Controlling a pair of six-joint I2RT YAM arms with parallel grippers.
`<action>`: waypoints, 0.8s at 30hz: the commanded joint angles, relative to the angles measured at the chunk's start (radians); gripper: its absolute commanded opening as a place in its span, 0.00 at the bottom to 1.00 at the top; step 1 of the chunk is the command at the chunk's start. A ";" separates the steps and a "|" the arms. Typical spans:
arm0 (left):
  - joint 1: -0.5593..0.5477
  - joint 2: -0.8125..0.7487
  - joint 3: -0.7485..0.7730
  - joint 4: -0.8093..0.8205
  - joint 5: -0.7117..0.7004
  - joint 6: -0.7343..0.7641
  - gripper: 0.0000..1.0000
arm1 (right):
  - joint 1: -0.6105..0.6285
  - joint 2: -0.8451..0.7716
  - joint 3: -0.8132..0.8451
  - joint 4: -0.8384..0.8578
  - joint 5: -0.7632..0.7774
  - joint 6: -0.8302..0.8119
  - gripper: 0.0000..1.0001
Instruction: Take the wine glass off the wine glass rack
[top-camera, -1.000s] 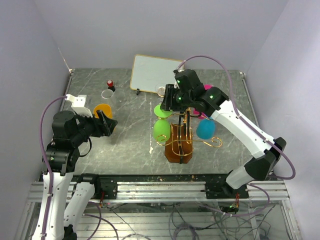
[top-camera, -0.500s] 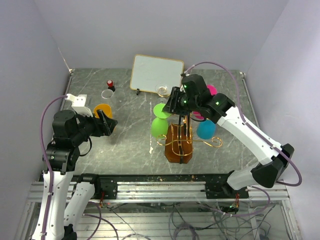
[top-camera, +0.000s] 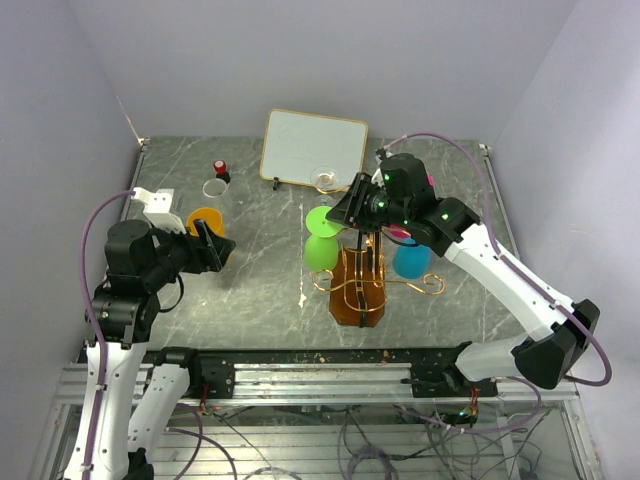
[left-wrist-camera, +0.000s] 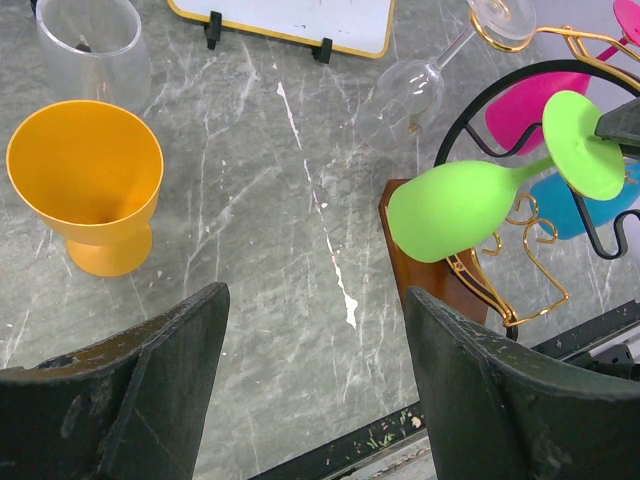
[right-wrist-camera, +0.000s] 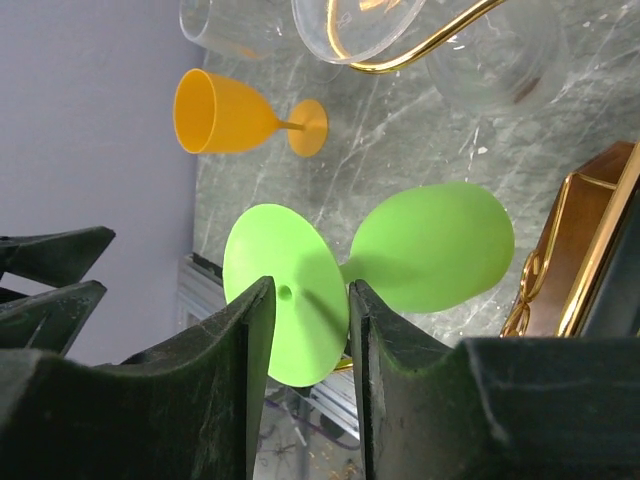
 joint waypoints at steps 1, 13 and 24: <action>0.015 -0.002 -0.006 0.046 0.025 0.013 0.81 | -0.018 -0.036 -0.031 0.075 -0.037 0.046 0.34; 0.016 -0.003 -0.007 0.046 0.026 0.012 0.81 | -0.029 -0.023 -0.069 0.121 -0.104 0.075 0.26; 0.016 -0.005 -0.006 0.046 0.027 0.013 0.81 | -0.042 -0.024 -0.119 0.179 -0.163 0.127 0.21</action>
